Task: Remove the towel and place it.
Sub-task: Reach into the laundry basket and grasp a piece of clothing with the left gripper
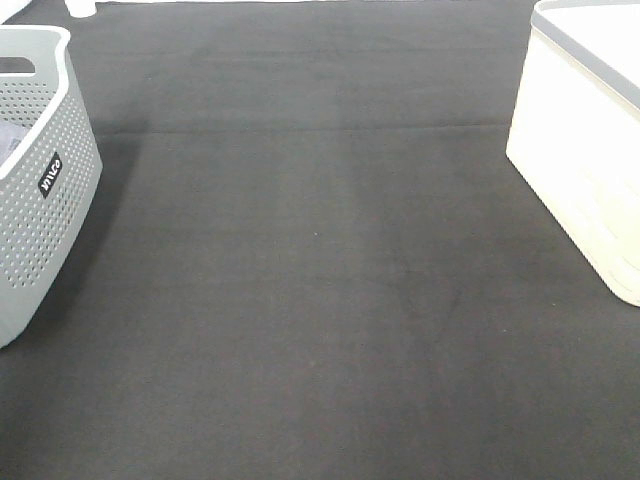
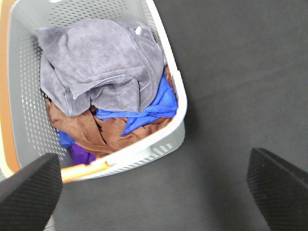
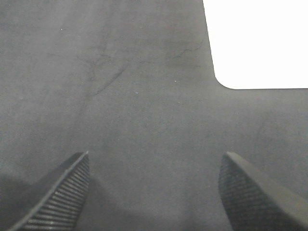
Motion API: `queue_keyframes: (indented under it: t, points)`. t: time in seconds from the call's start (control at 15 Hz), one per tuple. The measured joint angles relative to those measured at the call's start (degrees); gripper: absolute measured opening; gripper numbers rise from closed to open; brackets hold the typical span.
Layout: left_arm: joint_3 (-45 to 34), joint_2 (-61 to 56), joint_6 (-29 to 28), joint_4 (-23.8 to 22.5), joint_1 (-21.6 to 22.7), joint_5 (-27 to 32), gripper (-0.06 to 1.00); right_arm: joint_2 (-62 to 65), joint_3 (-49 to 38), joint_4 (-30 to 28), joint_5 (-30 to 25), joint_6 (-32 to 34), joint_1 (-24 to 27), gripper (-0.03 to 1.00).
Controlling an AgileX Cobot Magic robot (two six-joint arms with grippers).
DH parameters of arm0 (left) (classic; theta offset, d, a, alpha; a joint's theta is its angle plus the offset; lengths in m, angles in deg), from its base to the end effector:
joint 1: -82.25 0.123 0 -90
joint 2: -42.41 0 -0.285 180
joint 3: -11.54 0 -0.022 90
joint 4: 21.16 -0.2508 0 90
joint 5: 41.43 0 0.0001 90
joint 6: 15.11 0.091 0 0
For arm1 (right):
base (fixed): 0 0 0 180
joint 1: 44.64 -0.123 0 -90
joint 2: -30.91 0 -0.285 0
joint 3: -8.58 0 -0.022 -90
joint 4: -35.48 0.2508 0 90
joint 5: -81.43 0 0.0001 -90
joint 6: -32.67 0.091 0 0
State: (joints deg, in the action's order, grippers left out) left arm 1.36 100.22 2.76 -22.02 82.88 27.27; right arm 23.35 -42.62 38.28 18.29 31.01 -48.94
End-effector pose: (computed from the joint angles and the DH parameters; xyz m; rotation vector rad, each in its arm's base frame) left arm 0.1348 0.0028 0.4123 0.3585 2.3655 0.1718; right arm -0.0026 0.0038 0.2613 -0.1129 2.1247 0.0866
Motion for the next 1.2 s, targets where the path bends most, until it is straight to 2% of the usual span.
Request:
queue_keyframes:
  t: [0.13,0.4,0.47,0.53,0.67,0.8,0.93,1.2]
  points:
    - [6.02,9.34,6.42,-1.78,0.00,0.80,0.99,0.00,0.00,0.00,0.00,0.00,0.00,0.72]
    - [16.56,28.02,18.39,-10.60,0.29,0.69,0.99,0.00,0.00,0.00,0.00,0.00,0.00,0.72]
    - [16.56,28.02,18.39,-10.60,0.29,0.69,0.99,0.00,0.00,0.00,0.00,0.00,0.00,0.72]
    - [18.79,37.82,27.62,-13.81,2.23,-1.43,0.99,0.00,0.00,0.00,0.00,0.00,0.00,0.72]
    - [18.85,44.52,33.12,-15.24,3.50,-5.44,0.99,0.00,0.00,0.00,0.00,0.00,0.00,0.72]
    - [18.85,50.36,33.98,-15.87,3.84,-8.77,0.99,0.00,0.00,0.00,0.00,0.00,0.00,0.72]
    - [18.85,54.77,34.21,-16.73,3.84,-9.28,0.99,0.00,0.00,0.00,0.00,0.00,0.00,0.72]
    - [18.85,58.84,33.35,-23.55,3.84,-10.71,0.99,0.00,0.00,0.00,0.00,0.00,0.00,0.72]
